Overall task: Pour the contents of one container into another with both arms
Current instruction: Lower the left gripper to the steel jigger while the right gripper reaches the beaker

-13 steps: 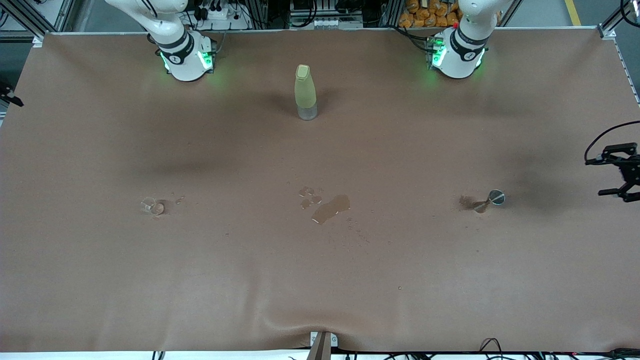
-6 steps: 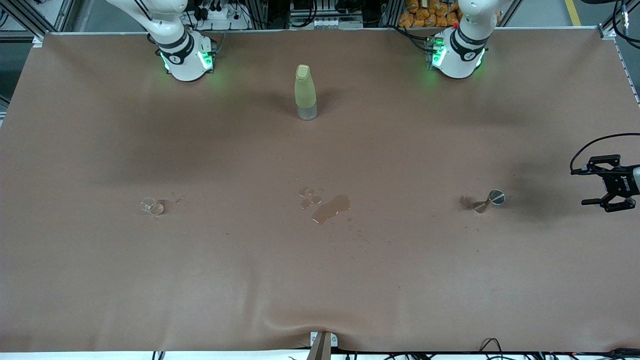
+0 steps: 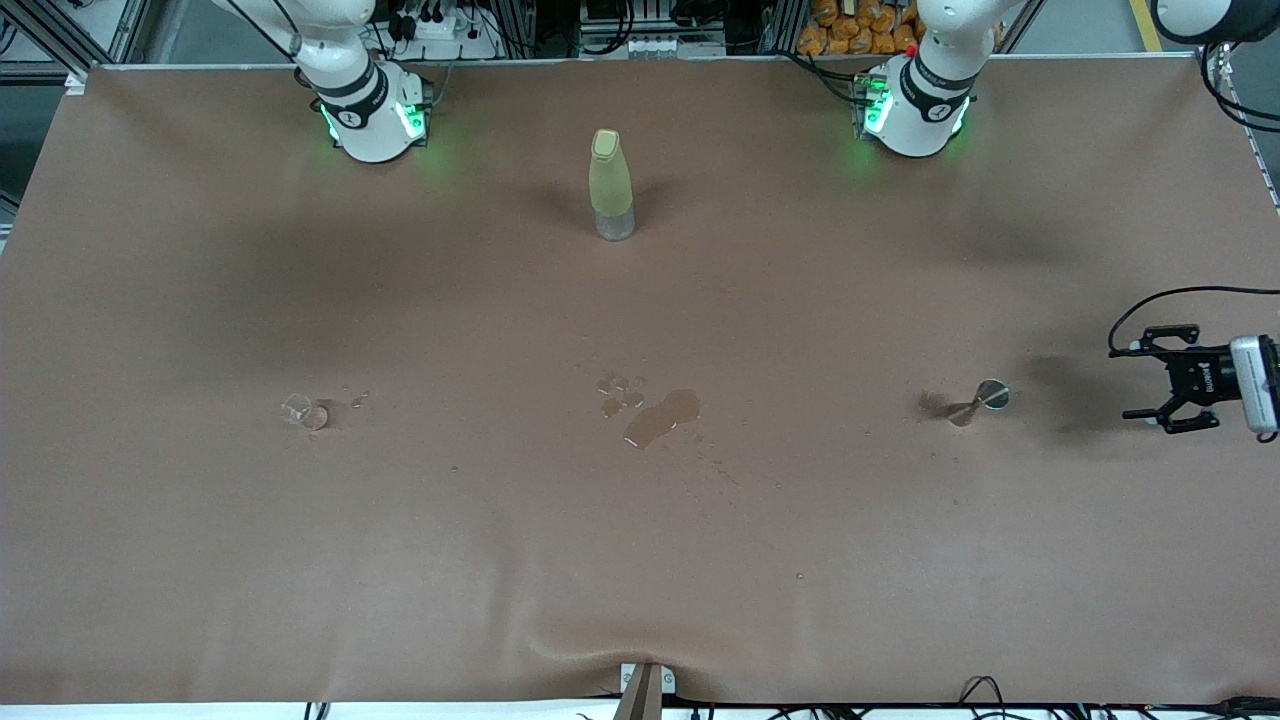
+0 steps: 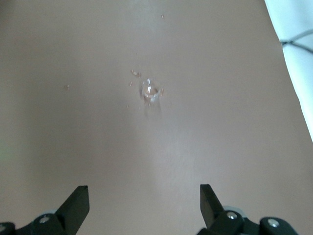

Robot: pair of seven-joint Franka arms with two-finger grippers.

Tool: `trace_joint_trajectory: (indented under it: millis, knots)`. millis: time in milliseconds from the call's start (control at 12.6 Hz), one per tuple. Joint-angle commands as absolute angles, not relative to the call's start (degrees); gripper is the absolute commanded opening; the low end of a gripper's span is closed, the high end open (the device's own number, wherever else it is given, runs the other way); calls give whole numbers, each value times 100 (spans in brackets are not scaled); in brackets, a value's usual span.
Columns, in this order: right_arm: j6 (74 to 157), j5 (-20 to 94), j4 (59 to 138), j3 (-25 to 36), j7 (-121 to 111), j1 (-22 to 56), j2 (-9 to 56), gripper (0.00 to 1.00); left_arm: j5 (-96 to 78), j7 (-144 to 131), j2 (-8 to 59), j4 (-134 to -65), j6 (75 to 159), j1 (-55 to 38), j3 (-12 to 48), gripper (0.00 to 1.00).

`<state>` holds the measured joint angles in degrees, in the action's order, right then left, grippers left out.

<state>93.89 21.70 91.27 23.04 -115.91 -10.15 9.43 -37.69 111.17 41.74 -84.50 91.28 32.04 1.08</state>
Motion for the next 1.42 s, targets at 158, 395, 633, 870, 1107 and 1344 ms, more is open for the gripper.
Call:
trace_joint_trajectory:
  millis: [158,395,633,870,1107,1344]
  knots:
    - [9316,3628,9044,2768,-13084,-976,1888,100,-4367,11338,4719,-8394,8913,3182,500,100]
    - [9045,4366,9044,2821,-13622,-1011,2354,100,-4570,11645,4956,-8429,8877,3147,712,100]
    - [8886,5051,9044,2865,-14280,-1063,2846,100,-4763,11918,5133,-8481,8842,3155,712,100]
    - [8562,5632,9035,2856,-14790,-1151,3408,100,-4868,12049,5203,-8490,8789,3155,721,100]
    - [8307,6080,9044,2856,-15195,-1222,3857,100,-5351,12444,5501,-8481,8561,3155,756,100]
    - [8078,6371,9044,2848,-15521,-1239,4218,100,-5492,12524,5598,-8481,8561,3146,817,100]
